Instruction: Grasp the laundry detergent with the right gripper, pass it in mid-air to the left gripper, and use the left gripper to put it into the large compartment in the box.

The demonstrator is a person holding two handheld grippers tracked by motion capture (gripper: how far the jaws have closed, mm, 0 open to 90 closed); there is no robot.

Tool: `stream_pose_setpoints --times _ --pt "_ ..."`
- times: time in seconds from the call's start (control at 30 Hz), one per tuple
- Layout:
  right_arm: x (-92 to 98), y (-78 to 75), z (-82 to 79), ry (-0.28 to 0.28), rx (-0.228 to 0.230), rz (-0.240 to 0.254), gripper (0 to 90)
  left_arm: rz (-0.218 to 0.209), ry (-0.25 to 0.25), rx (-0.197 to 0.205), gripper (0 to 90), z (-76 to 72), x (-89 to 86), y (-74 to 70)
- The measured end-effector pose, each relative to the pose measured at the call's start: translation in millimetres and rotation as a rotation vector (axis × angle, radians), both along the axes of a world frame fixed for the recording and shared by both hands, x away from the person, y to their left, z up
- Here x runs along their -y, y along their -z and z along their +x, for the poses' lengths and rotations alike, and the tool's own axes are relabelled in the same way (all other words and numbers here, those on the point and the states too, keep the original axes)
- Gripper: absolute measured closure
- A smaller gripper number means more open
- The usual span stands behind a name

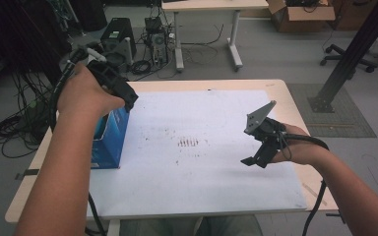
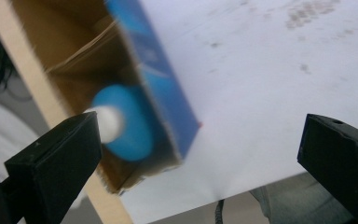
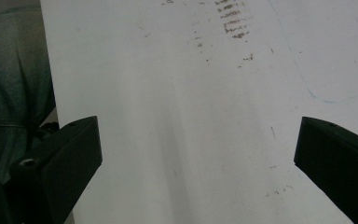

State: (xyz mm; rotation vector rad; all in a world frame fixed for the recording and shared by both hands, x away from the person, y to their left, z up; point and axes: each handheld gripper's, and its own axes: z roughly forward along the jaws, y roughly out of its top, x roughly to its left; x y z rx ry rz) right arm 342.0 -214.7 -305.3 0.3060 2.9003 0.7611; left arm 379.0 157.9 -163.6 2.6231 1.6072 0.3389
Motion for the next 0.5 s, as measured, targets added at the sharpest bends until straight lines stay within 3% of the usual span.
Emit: stream_pose_setpoints --times 0.1,0.2,0.33,0.5 --pt "0.7 -1.0 0.4 0.004 -0.002 -0.007 0.8 0.019 0.064 -0.002 0.2 -5.0 13.7 -6.1" --pt "1.2 -2.4 0.5 0.009 -0.004 -0.013 0.9 -0.002 0.149 -0.005 0.2 -10.0 26.9 -9.4" --pt "1.7 -4.9 0.6 0.013 -0.002 -0.023 0.9 0.006 0.238 -0.012 0.2 -15.2 41.9 -10.3" --pt "2.0 -9.5 -0.5 0.015 0.004 -0.033 0.9 0.018 0.361 -0.049 0.2 -22.2 58.6 -6.7"
